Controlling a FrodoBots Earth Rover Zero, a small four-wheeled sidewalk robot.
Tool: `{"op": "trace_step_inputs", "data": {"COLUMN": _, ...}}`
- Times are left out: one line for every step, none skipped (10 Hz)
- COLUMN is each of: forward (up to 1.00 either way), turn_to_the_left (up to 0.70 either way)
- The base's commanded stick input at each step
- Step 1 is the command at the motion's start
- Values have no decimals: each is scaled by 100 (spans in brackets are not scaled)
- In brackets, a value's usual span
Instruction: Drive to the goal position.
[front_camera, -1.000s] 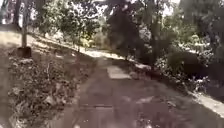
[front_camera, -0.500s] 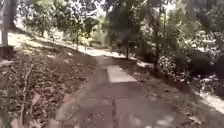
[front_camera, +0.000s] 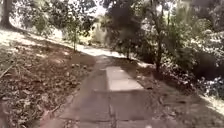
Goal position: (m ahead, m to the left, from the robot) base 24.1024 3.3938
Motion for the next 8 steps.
{"op": "trace_step_inputs", "data": {"forward": 100, "turn_to_the_left": -9}}
{"op": "trace_step_inputs", "data": {"forward": 100, "turn_to_the_left": -34}}
{"op": "trace_step_inputs", "data": {"forward": 100, "turn_to_the_left": -24}}
{"op": "trace_step_inputs", "data": {"forward": 100, "turn_to_the_left": -4}}
{"op": "trace_step_inputs", "data": {"forward": 100, "turn_to_the_left": 0}}
{"op": "trace_step_inputs", "data": {"forward": 100, "turn_to_the_left": 0}}
{"op": "trace_step_inputs", "data": {"forward": 100, "turn_to_the_left": 0}}
{"op": "trace_step_inputs", "data": {"forward": 100, "turn_to_the_left": 0}}
